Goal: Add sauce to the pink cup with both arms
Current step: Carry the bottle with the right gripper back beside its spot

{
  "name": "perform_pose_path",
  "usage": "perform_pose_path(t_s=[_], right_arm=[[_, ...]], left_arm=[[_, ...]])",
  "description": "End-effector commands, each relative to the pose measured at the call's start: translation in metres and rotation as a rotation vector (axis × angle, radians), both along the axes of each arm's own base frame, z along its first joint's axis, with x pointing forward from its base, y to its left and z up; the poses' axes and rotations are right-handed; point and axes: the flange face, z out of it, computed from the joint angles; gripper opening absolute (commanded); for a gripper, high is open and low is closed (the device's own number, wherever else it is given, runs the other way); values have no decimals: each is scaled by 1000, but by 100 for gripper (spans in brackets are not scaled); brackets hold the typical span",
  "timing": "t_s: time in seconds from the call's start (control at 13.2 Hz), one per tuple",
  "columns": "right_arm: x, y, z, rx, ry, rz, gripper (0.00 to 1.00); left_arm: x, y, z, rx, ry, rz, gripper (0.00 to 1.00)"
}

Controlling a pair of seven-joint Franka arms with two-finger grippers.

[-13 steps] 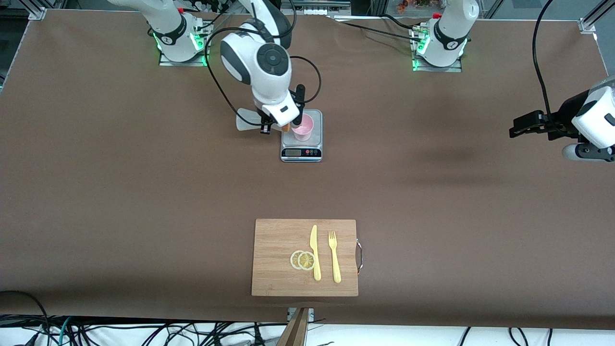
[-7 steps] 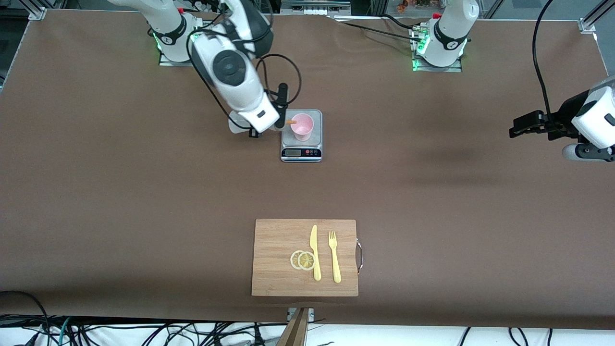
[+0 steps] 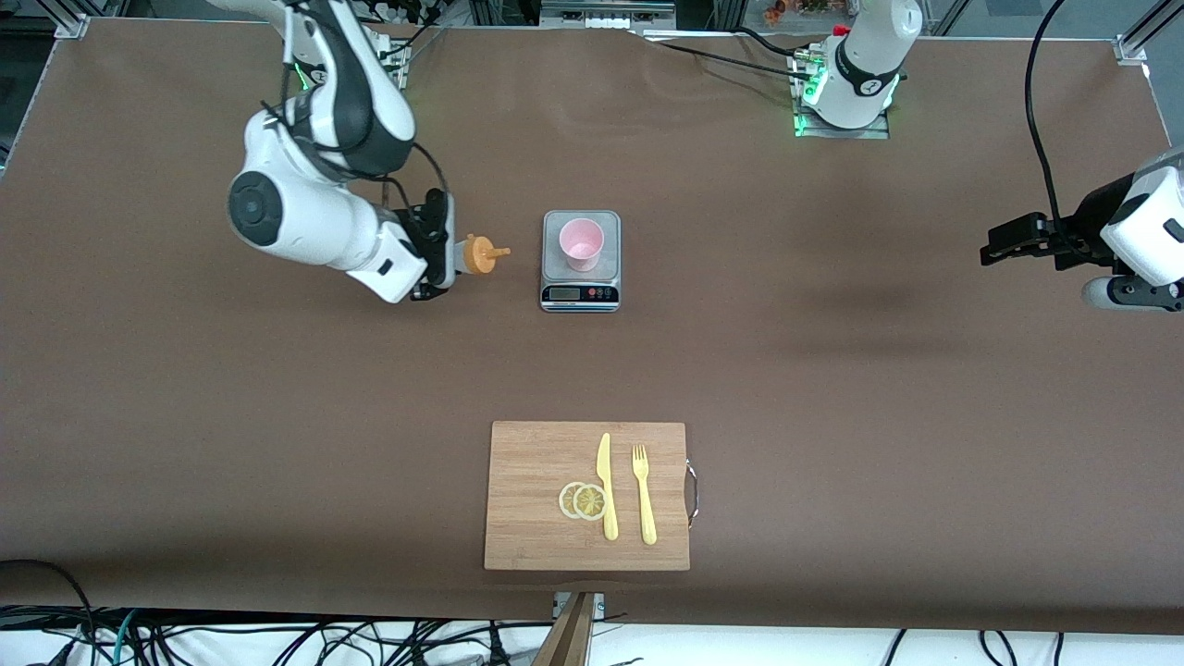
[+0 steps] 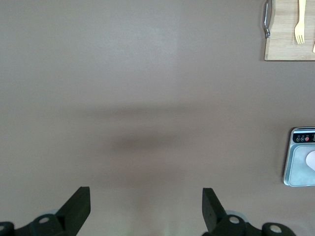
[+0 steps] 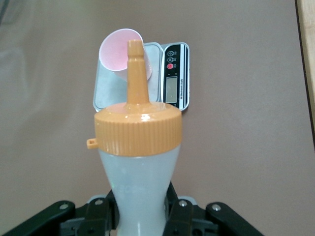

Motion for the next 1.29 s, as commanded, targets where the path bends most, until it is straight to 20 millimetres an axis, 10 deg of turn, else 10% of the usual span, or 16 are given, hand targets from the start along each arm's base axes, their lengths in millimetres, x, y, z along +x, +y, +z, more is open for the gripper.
perform_pose_path(t_s=[0.0, 0.38, 1.22], right_arm=[[9, -42, -10, 165, 42, 14, 27], [21, -114, -37, 387, 82, 46, 27], [34, -262, -179, 877, 125, 158, 29]], left_arm=[[2, 3, 4, 8, 1, -18, 100], [2, 3, 4, 8, -1, -18, 100], [2, 3, 4, 8, -1, -20, 100]])
